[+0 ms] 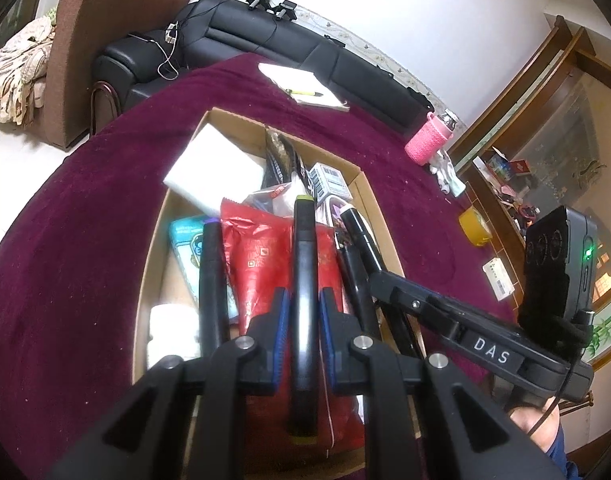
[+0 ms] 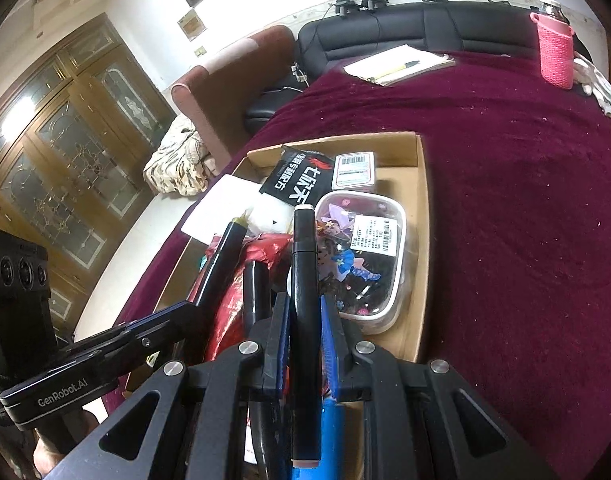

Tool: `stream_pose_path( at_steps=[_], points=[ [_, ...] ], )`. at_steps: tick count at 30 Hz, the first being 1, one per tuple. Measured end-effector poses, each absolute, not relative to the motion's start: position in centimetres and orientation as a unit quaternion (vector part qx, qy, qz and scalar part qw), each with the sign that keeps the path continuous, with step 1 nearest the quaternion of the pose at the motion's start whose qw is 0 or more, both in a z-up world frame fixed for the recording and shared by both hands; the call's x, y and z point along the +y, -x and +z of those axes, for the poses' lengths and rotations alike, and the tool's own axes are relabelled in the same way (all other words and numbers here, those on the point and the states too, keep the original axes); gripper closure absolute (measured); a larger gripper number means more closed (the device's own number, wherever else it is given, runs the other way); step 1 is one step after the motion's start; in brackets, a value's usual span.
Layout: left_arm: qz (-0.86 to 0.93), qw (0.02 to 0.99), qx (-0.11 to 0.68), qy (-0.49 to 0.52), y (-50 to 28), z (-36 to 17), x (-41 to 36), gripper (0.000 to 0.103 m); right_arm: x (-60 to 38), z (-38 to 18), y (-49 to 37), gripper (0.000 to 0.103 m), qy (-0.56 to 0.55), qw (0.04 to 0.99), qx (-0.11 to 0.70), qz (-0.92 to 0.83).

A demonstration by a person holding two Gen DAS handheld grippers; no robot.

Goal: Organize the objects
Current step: 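Lower the markers into the tray and open both tools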

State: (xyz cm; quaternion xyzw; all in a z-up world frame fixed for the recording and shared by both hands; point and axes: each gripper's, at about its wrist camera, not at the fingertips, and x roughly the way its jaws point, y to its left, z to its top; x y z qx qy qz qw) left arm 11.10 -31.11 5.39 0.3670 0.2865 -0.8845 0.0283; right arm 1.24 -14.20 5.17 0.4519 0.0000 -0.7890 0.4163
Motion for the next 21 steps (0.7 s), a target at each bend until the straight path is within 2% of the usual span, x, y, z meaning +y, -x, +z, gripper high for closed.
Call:
stream_pose_path(
  at_steps=[11,21],
  points=[
    [-0.889,0.044,0.265,-0.371,-9.5,5.5,-31.0,0.089,-15.2,4.9,0.9,0.086,-0.449,0.385,0.013,-0.806],
    [-0.903,0.081,0.202,-0.37,-9.2,5.9,-28.9,0.088,-14.9,4.8,0.9,0.086,-0.442,0.376,0.017,-0.814]
  ],
)
